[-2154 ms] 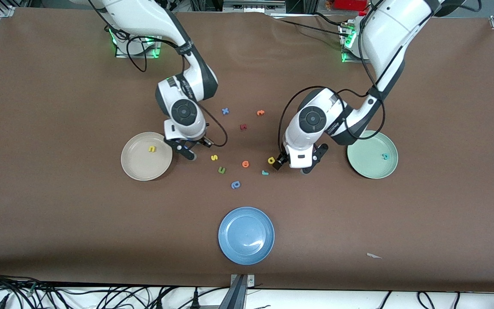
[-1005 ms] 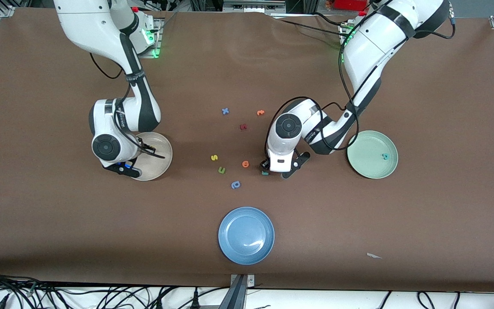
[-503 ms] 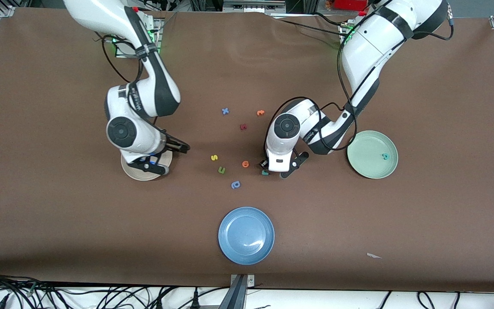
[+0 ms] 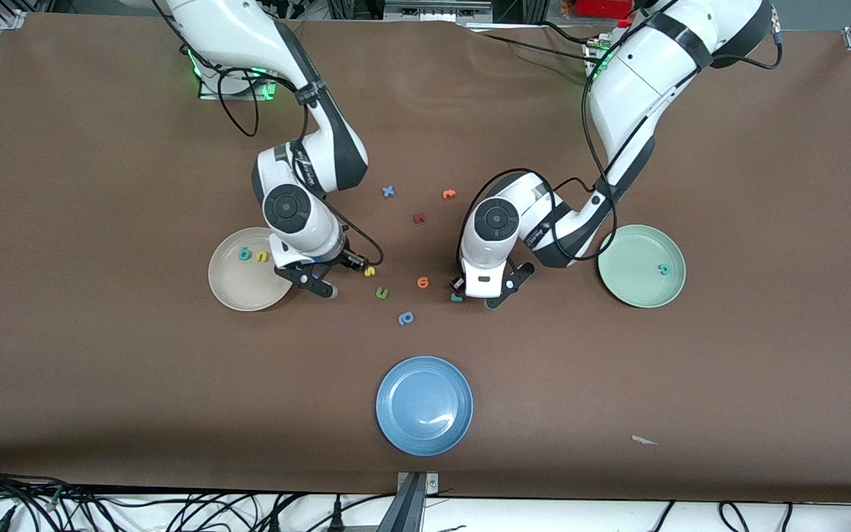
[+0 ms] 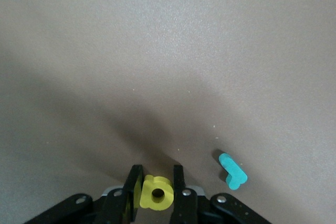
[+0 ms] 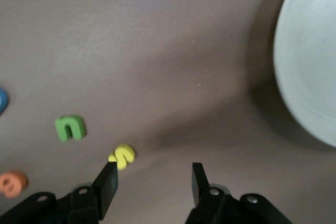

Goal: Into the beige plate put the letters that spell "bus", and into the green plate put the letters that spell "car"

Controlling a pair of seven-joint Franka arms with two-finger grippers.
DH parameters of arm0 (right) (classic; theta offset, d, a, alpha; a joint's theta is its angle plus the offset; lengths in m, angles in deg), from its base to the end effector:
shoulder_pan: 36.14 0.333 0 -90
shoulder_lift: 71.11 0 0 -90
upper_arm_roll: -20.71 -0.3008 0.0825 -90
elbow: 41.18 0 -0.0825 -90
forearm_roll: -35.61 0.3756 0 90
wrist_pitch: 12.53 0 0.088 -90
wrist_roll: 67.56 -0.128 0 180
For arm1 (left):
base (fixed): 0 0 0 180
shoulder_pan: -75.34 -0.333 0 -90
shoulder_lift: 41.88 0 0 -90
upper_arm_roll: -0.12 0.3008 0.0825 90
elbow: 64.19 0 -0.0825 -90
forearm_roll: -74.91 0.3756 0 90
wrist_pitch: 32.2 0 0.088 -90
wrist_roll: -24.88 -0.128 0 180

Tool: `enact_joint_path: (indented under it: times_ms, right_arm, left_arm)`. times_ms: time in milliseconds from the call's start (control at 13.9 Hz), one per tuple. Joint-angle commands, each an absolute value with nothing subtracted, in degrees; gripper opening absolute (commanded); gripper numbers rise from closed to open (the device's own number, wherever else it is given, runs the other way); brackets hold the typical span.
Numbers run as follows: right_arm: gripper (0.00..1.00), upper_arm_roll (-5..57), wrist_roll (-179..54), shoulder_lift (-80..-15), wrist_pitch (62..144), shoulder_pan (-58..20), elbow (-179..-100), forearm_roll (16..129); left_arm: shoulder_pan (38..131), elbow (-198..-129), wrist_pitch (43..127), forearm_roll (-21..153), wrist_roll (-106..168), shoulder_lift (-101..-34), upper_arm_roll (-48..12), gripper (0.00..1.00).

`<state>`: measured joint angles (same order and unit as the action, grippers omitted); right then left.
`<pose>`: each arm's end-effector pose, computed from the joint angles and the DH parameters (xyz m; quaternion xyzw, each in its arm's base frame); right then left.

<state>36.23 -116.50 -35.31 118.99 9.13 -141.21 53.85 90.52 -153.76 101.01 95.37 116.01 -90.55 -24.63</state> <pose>0.5495 0.3393 0.1950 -0.9672 0.2505 0.0397 0.0156 0.5500 -0.4027 0.1490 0.9249 0.3790 -0.0273 0.0153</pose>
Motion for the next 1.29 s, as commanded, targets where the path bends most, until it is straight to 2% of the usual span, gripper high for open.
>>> enact_joint_path:
  times_ms: [0,287,503,862,933,1077,1221]
  right_arm:
    - [0.66,36.44,-124.92,-32.71,122.63,9.47,-139.89,55.04]
    - [0.66,33.54,-130.39,-29.1,126.06,9.91,-137.6,55.04]
    - [0.65,33.45,-130.49,-29.1,126.25,10.0,-137.69,54.95]
    - [0.62,33.45,-130.14,-29.01,126.16,10.0,-138.13,54.86]
    - [0.62,33.54,-130.14,-28.84,126.07,10.0,-138.13,54.86]
    - [0.53,33.54,-130.14,-28.48,126.07,10.0,-138.22,54.42]
    - [0.35,33.54,-129.96,-28.48,125.98,10.0,-138.22,54.25]
  left_arm:
    - [91.16,-152.26,100.43,97.33,116.64,-91.19,-24.14,0.17]
    - [90.2,-152.43,99.38,97.24,115.59,-90.23,-24.23,0.16]
    - [86.61,-152.61,93.15,96.36,112.35,-88.04,-27.03,0.16]
    - [64.32,-152.87,74.9,96.45,101.81,-86.18,-47.92,0.16]
    - [60.44,-152.96,71.11,96.62,98.91,-86.18,-50.48,0.16]
    - [54.71,-153.05,65.99,96.97,92.67,-86.09,-52.44,0.16]
    - [50.49,-153.14,64.57,97.24,87.05,-85.31,-52.53,0.16]
